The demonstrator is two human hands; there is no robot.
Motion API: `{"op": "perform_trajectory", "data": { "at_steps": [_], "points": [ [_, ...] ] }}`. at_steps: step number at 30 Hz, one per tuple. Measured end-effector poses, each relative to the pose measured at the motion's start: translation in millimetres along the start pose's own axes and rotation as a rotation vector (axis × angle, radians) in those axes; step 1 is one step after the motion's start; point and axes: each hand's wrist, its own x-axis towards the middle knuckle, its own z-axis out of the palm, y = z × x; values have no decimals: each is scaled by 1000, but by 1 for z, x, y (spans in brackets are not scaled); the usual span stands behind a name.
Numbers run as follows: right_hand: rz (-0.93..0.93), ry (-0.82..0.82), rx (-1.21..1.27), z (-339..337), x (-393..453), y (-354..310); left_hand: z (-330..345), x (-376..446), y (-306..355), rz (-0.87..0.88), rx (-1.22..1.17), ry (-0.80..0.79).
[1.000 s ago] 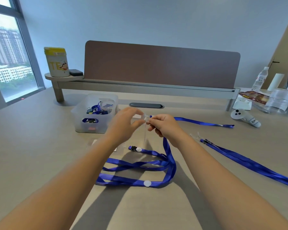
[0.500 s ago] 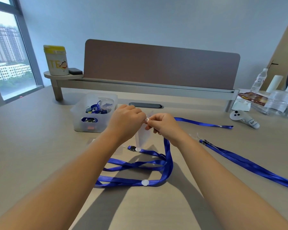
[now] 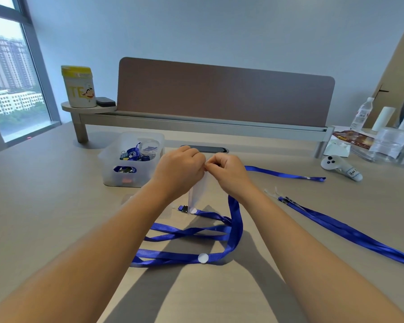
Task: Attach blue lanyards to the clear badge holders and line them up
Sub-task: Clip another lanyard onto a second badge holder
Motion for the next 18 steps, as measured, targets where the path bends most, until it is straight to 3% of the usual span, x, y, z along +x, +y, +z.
{"op": "perform_trajectory", "data": {
  "at_steps": [11, 14, 18],
  "points": [
    [-8, 77, 94, 2, 0, -5, 1, 6, 10, -538, -601, 116],
    [48, 50, 184, -1, 1, -4, -1, 8, 8, -634, -785, 47],
    [227, -94, 411, -11, 4, -4, -5, 5, 7, -803, -1204, -58]
  ]
}}
